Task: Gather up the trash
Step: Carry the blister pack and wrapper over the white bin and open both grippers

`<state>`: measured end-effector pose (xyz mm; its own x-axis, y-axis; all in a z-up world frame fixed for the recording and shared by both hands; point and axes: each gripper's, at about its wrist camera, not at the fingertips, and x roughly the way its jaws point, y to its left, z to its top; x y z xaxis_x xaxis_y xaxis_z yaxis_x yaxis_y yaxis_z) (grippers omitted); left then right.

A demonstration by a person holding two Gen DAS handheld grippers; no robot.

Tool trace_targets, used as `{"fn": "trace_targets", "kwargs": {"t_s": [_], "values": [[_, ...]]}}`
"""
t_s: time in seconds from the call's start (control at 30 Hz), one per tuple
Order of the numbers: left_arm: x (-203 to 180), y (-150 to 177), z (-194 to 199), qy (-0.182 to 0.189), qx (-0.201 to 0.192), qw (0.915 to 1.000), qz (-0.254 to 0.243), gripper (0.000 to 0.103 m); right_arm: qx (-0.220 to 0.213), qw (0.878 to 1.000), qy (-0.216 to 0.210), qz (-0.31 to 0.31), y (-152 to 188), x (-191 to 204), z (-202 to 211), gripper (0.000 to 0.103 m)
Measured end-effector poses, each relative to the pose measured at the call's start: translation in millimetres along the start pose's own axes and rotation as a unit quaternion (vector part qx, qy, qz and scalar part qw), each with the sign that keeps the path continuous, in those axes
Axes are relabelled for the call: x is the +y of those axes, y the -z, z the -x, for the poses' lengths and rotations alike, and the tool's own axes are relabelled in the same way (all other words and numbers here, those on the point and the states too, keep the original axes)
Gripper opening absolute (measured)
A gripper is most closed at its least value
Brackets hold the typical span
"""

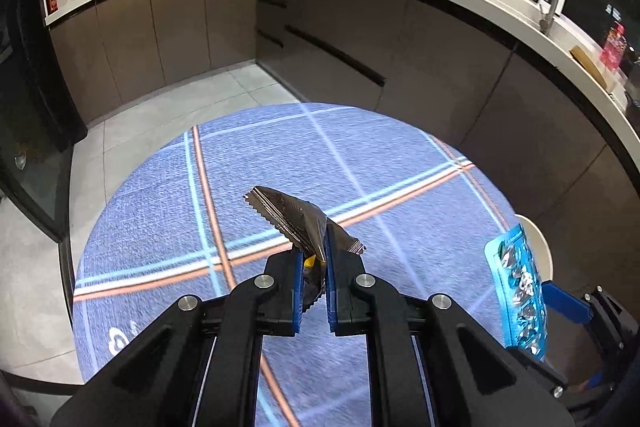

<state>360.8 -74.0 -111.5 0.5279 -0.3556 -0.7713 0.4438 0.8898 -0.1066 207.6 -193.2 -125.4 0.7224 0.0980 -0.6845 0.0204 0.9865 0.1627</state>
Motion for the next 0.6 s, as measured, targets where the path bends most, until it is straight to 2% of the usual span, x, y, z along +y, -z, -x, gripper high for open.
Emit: {"fn": "trace_targets", "kwargs": {"t_s": [0.13, 0.3, 0.6], "values": [[-22.5, 0.8, 11.6, 0.014, -0.009, 0.9998, -0.012, 0.008, -0.013, 1.000, 0.011, -0.010, 2.1, -16.6, 15.9, 0.067], [-63.3, -2.8, 20.2, 0.050, -0.021, 0.9979, -0.035, 0.008, -0.032, 0.999, 0.031, -0.029, 6.2, -47.2, 39.1, 0.067], [-140.0, -6.9, 25.9, 0.110, -0.031, 0.9891, -0.092, 0.008, -0.049, 0.993, 0.083, -0.071, 22.5, -106.3, 65.5, 0.067]]}}
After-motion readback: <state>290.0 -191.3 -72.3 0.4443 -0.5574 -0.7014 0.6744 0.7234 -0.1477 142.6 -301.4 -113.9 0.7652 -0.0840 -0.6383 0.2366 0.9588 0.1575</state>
